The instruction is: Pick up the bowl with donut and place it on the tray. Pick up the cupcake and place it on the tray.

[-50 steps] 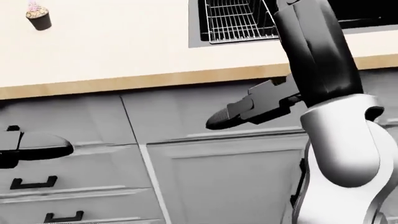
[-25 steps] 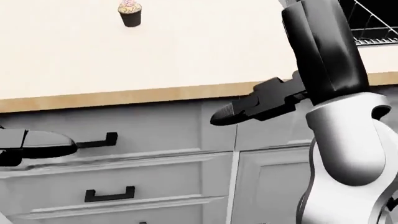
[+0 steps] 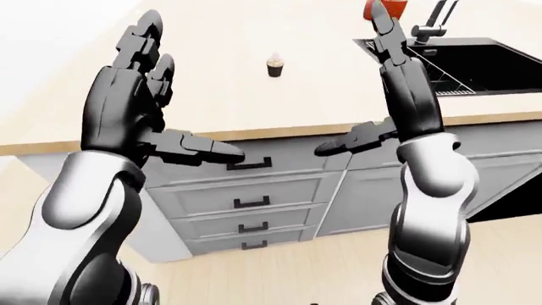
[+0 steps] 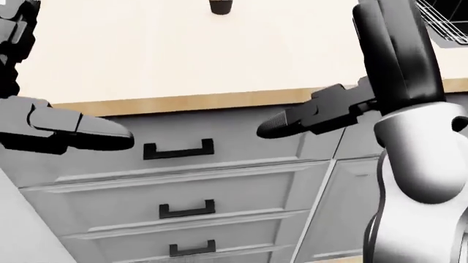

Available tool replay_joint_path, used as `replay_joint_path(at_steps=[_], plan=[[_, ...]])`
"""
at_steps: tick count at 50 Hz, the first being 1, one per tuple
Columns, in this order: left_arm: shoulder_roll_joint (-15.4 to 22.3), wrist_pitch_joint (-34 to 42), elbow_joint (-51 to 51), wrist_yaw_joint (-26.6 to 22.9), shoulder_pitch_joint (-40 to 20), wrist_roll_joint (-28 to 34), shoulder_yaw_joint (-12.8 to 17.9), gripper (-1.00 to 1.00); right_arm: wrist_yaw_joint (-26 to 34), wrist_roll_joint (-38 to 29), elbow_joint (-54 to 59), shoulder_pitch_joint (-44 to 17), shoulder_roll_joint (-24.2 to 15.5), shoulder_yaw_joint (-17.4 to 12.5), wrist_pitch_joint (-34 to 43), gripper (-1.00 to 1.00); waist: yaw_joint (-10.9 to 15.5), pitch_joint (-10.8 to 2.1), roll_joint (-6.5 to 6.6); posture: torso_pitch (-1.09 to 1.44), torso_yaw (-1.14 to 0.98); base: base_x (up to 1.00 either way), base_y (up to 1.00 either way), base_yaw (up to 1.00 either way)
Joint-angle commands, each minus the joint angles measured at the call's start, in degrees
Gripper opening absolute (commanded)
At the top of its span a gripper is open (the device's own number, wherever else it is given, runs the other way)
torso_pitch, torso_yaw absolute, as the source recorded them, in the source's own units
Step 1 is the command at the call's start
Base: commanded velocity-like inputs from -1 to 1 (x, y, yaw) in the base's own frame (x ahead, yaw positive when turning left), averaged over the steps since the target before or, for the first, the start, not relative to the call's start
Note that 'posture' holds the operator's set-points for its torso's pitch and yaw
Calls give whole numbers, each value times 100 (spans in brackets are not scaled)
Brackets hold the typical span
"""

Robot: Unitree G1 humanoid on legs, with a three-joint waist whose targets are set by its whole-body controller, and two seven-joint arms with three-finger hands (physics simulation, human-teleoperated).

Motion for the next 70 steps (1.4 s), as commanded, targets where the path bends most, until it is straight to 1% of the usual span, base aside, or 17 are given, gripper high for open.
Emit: replay_joint_path(at_steps=[1, 10, 14, 19, 21, 22, 25, 29, 36, 39, 47, 51, 54, 61, 65, 66, 70], plan=[[29, -68, 25, -115, -267, 208, -60, 100, -168, 248, -100, -162, -49, -73, -26, 100, -16, -127, 43, 0, 0, 0, 0, 0], [-223, -196, 666, -456, -894, 943, -424, 100, -641, 1390, 285, -463, -413, -411, 303, 100, -45, -26, -38, 0, 0, 0, 0, 0], [-354, -502, 900, -559, -827, 1163, -404, 100, -763, 1638, 222, -502, -527, -368, 448, 100, -61, -129, -89, 0, 0, 18, 0, 0], [-444, -536, 782, -611, -705, 1250, -373, 100, -847, 1787, 190, -513, -580, -338, 477, 100, -77, -28, -363, 0, 0, 44, 0, 0], [-479, -577, 729, -623, -612, 1271, -361, 100, -871, 1815, 180, -508, -591, -317, 482, 100, -65, -150, -659, 0, 0, 48, 0, 0], [-497, -611, 715, -630, -559, 1279, -349, 100, -885, 1829, 187, -498, -594, -309, 467, 100, -20, 30, -425, 0, 0, 49, 0, 0], [-525, -736, 735, -658, -430, 1307, -332, 100, -909, 1856, 195, -475, -594, -290, 443, 100, -3, -182, -439, 0, 0, 48, 0, 0], [-532, -605, 601, -654, -437, 1289, -286, 100, -900, 1831, 133, -478, -554, -210, 484, 100, -24, -144, -309, 0, 0, 49, 0, 0], [-509, -599, 539, -632, -384, 1255, -220, 100, -854, 1841, 147, -512, -527, -216, 453, 100, -171, -192, 167, 0, 0, 52, 0, 0], [-503, -503, 449, -609, -414, 1227, -224, 100, -829, 1827, 86, -534, -524, -204, 527, 100, -136, 26, 250, 0, 0, 53, 0, 0], [-477, -507, 453, -613, -429, 1211, -241, 100, -839, 1860, 20, -520, -529, -242, 574, 100, 16, -51, -14, 0, 0, 53, 0, 0], [-465, -473, 461, -614, -480, 1216, -265, 100, -861, 1899, -2, -506, -530, -247, 583, 100, 63, -201, -465, 0, 0, 53, 0, 0], [-455, -432, 459, -621, -522, 1219, -262, 100, -881, 1935, 32, -493, -546, -266, 547, 100, 14, -31, -450, 0, 0, 53, 0, 0], [-433, -277, 400, -625, -649, 1222, -273, 100, -902, 1988, -11, -514, -591, -301, 592, 100, -90, -11, -379, 0, 0, 22, 0, 0], [-431, -257, 395, -634, -671, 1233, -281, 100, -913, 2001, -57, -492, -598, -293, 627, 100, -88, -131, 117, 0, 0, 0, 0, 0], [-430, -234, 383, -633, -682, 1235, -285, 100, -923, 2010, -48, -475, -599, -296, 603, 100, -152, -134, -120, 0, 0, 0, 0, 0], [-432, -209, 392, -639, -716, 1250, -297, 100, -928, 2034, -75, -468, -628, -314, 602, 100, -97, -51, 104, 0, 0, 0, 0, 0]])
